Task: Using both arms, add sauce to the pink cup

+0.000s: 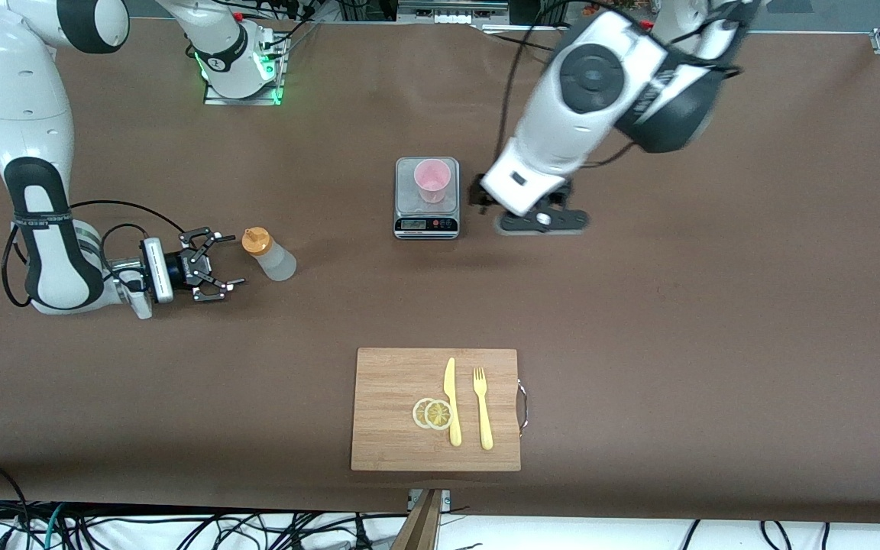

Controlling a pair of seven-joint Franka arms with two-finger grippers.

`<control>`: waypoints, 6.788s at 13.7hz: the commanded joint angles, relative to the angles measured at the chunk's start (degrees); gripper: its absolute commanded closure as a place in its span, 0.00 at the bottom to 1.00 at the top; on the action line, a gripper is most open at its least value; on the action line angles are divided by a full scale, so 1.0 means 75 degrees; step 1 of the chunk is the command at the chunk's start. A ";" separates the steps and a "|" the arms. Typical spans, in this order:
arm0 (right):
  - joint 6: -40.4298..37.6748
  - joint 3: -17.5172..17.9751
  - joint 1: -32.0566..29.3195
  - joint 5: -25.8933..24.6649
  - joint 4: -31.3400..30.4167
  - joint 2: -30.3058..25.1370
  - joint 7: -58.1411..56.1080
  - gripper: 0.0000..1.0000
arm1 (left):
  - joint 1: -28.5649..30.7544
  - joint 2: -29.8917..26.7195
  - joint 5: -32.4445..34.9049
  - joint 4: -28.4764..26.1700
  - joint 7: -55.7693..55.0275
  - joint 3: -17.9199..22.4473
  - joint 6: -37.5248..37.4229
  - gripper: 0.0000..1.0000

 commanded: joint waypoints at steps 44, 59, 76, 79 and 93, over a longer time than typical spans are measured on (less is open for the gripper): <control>0.0816 0.2533 0.4120 -0.7235 0.1532 -0.2134 0.9275 1.00 | 0.3214 -0.0726 0.0457 0.1312 0.4069 0.0737 -0.2817 0.00; 0.0406 0.3097 0.4835 -0.8796 0.0993 -0.2181 1.0718 1.00 | 0.3226 -0.0725 0.0445 0.1312 0.4069 0.0737 -0.2817 0.00; 0.0428 0.3367 0.5139 -0.9417 0.1227 -0.1899 1.1645 1.00 | 0.3226 -0.0725 0.0433 0.1312 0.4081 0.0737 -0.2817 0.00; 0.0510 0.3367 0.4860 -0.9173 0.1204 -0.2039 1.1283 1.00 | 0.3226 -0.0725 0.0422 0.1312 0.4081 0.0737 -0.2817 0.00; 0.2175 0.1833 0.3020 -0.4418 0.0501 -0.2755 0.5920 0.99 | 0.3226 -0.0725 0.0422 0.1312 0.4069 0.0737 -0.2806 0.00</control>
